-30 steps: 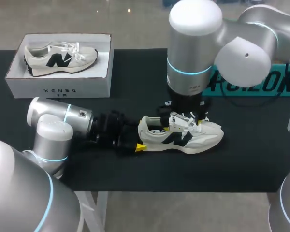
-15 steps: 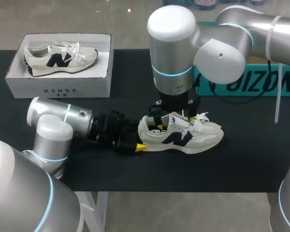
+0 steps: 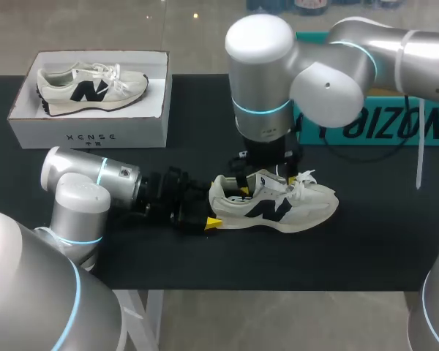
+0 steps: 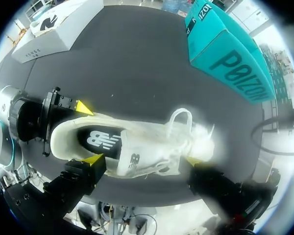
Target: Take the shoe out of the shoebox, open the shoe tongue, remove and reinsert the insole, then place the shoe into the shoebox
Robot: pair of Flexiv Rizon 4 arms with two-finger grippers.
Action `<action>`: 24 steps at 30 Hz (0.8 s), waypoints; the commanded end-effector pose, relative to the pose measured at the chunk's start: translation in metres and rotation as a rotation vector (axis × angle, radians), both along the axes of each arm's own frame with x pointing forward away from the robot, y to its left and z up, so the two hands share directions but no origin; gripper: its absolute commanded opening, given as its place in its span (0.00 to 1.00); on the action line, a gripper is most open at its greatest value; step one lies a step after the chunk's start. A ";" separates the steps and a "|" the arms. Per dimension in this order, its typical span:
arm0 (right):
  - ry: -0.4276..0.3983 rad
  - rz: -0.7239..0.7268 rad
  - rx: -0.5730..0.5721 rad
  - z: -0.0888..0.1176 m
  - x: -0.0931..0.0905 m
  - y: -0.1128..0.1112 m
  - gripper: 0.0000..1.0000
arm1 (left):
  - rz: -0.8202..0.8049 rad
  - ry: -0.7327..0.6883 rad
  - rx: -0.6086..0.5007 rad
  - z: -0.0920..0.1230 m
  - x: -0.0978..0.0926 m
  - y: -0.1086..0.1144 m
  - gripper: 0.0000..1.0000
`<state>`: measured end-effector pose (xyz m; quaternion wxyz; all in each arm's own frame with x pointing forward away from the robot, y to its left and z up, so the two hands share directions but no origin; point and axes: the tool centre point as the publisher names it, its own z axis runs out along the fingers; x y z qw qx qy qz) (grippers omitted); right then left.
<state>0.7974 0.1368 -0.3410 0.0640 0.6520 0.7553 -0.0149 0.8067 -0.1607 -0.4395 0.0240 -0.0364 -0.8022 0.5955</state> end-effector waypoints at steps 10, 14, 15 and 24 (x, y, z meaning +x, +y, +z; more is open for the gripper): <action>0.026 0.002 0.027 -0.006 0.011 -0.013 0.00 | 0.001 0.000 0.001 -0.004 0.000 -0.002 0.00; 0.034 0.001 0.028 -0.006 0.013 -0.020 0.00 | 0.001 0.000 0.001 -0.004 0.000 -0.002 0.00; 0.035 0.000 0.030 -0.006 0.013 -0.022 0.00 | 0.001 0.000 0.001 -0.004 0.000 -0.002 0.00; 0.033 -0.041 0.081 0.007 0.019 -0.050 0.00 | 0.001 0.000 0.001 -0.004 0.000 -0.002 0.00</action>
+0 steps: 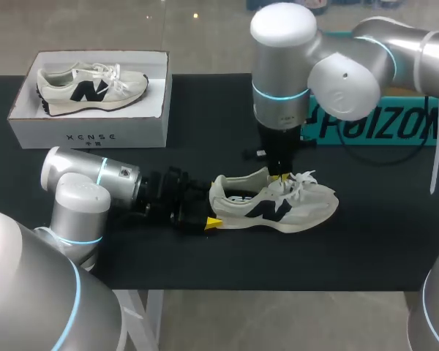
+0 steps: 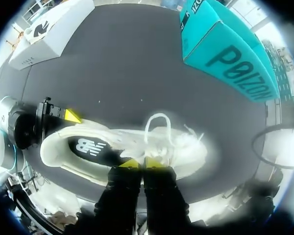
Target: Take the shoe out of the shoebox, open the shoe tongue, remove and reinsert the insole, then place the shoe into the shoebox
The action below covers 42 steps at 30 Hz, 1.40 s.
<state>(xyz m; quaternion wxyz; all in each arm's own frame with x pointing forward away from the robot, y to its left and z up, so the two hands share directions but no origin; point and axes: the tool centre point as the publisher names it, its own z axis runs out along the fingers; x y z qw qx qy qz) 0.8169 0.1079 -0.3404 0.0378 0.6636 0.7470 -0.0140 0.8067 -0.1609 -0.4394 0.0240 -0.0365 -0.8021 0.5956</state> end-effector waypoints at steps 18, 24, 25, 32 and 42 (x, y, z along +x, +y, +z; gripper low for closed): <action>-0.025 -0.119 0.106 0.019 0.002 -0.065 0.00 | 0.001 0.000 0.001 -0.005 0.000 -0.002 0.00; -0.028 -0.098 0.133 0.029 -0.006 -0.054 0.30 | 0.001 0.000 0.001 -0.005 0.000 -0.002 0.00; -0.026 -0.092 0.138 0.031 -0.006 -0.053 0.35 | 0.001 0.000 0.001 -0.005 0.000 -0.002 0.00; -0.008 -0.054 0.156 0.046 -0.012 -0.044 0.89 | 0.001 0.000 0.001 -0.005 0.000 -0.002 0.00; 0.023 -0.036 0.160 0.047 -0.007 -0.042 0.00 | 0.001 0.000 0.001 -0.005 0.000 -0.002 0.00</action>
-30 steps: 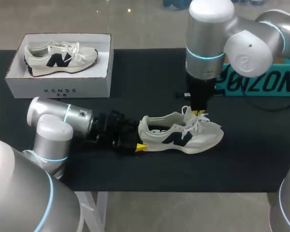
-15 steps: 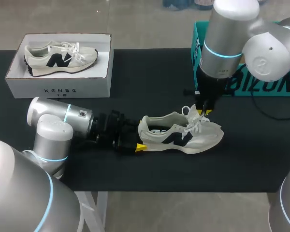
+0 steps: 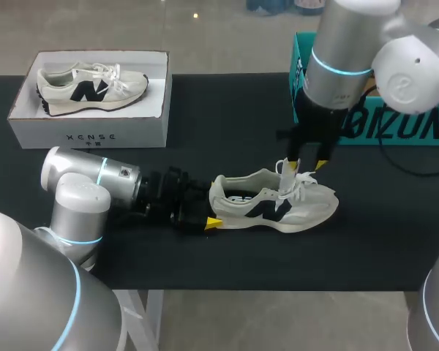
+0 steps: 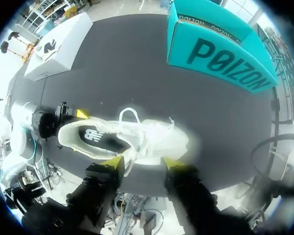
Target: Take the shoe out of the shoebox, open the shoe tongue, remove and reinsert the insole, then place the shoe into the shoebox
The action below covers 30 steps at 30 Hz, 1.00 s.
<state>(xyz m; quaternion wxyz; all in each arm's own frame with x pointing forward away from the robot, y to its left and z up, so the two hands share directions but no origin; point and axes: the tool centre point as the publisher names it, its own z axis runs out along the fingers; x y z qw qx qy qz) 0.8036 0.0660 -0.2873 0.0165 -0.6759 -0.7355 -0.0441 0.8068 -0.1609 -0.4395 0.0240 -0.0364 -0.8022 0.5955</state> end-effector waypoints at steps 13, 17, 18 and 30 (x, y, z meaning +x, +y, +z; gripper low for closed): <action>0.039 -0.007 0.042 0.006 -0.008 -0.011 1.00 | 0.001 0.000 0.001 -0.004 0.000 -0.002 0.00; 0.051 0.063 0.065 0.020 -0.020 -0.005 1.00 | 0.001 0.000 0.001 -0.004 0.000 -0.002 0.00; 0.055 0.087 0.069 0.024 -0.023 -0.003 1.00 | 0.001 0.000 0.001 -0.004 0.000 -0.002 0.00; 0.157 0.717 -0.149 0.043 -0.045 0.038 1.00 | 0.001 0.000 0.001 -0.004 0.000 -0.002 0.00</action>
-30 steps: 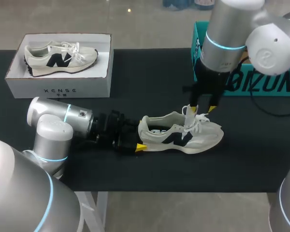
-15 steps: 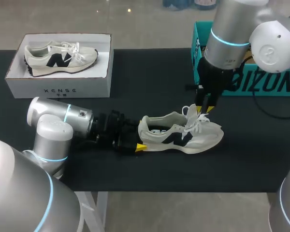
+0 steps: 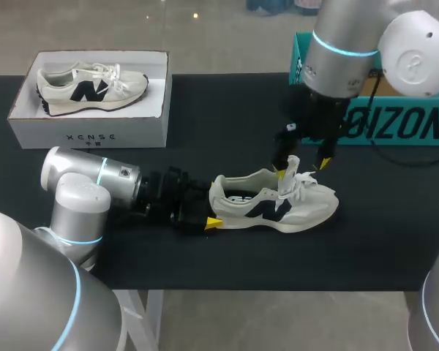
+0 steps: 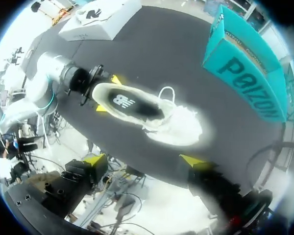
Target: Take the shoe out of the shoebox, open the shoe tongue, remove and reinsert the insole, then place the shoe into the shoebox
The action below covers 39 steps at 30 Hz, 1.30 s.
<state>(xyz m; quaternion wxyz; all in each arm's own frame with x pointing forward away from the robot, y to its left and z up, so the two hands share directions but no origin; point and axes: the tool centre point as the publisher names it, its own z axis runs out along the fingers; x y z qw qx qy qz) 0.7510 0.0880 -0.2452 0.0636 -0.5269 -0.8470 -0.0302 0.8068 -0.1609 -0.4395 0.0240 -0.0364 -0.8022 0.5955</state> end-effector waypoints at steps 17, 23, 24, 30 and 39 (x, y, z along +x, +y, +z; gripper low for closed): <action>0.044 0.349 -0.184 0.001 0.008 0.016 1.00 | 0.001 0.000 0.001 -0.004 0.000 -0.002 0.00; 0.039 0.397 -0.205 0.001 0.008 0.017 1.00 | 0.001 0.000 0.001 -0.004 0.000 -0.002 0.00; 0.035 0.449 -0.199 0.000 0.009 0.018 1.00 | 0.001 0.000 0.001 -0.004 0.000 -0.002 0.00; -0.108 0.875 -0.094 -0.007 0.009 0.023 1.00 | 0.001 0.000 0.001 -0.004 0.000 -0.002 0.00; -0.181 0.962 -0.015 -0.003 0.009 0.022 1.00 | 0.001 0.000 0.001 -0.004 0.000 -0.002 0.00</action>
